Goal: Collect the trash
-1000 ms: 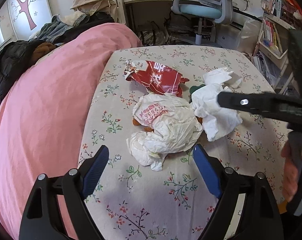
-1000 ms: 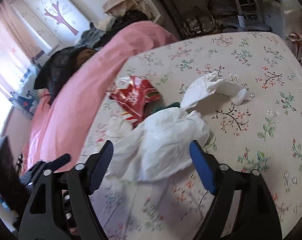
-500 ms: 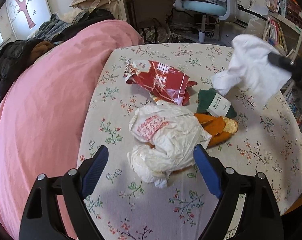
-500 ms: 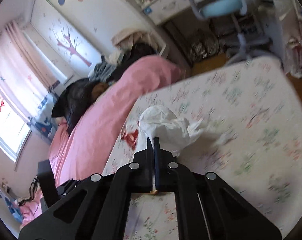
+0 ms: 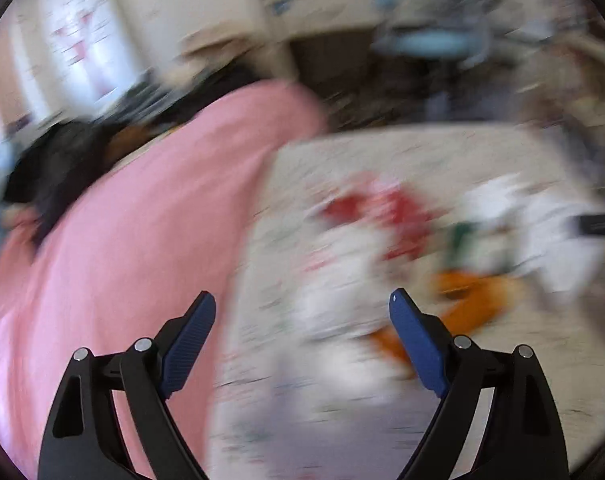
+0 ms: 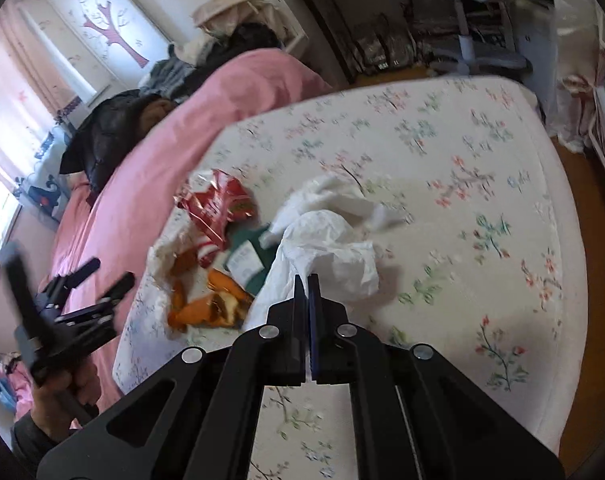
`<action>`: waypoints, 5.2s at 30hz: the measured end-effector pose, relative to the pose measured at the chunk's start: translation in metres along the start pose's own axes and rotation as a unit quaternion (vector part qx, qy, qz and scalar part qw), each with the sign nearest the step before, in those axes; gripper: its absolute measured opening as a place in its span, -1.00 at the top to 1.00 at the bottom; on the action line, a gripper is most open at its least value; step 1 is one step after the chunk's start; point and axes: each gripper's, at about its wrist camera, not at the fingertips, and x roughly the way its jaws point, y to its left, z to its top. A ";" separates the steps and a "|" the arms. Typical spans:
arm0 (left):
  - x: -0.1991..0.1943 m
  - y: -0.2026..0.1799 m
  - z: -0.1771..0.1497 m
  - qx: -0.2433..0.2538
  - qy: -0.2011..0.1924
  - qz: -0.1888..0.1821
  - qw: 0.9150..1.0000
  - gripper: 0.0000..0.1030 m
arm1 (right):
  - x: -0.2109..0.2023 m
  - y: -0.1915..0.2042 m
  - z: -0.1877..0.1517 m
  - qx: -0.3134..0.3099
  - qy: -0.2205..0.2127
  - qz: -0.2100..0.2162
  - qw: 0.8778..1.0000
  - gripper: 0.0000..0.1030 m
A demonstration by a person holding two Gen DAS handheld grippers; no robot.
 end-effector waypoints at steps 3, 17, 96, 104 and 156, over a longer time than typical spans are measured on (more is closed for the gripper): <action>-0.009 -0.039 -0.003 0.068 -0.009 -0.091 0.993 -0.65 | 0.006 -0.006 -0.002 0.005 0.010 -0.001 1.000 0.89; 0.054 -0.075 -0.014 0.130 0.073 -0.047 0.988 -0.60 | 0.040 -0.001 -0.003 -0.014 0.028 -0.071 0.997 0.01; -0.100 0.044 -0.030 -0.131 -0.035 -0.067 0.988 0.62 | -0.036 0.203 -0.174 -0.358 0.155 0.116 0.913 -0.19; -0.100 0.020 -0.059 -0.123 0.015 -0.077 0.989 0.62 | -0.080 0.157 -0.107 -0.235 0.018 0.053 0.970 -0.43; -0.117 0.089 -0.080 -0.275 -0.002 0.000 0.961 -0.75 | -0.069 0.175 -0.086 -0.173 -0.018 -0.010 0.985 -0.44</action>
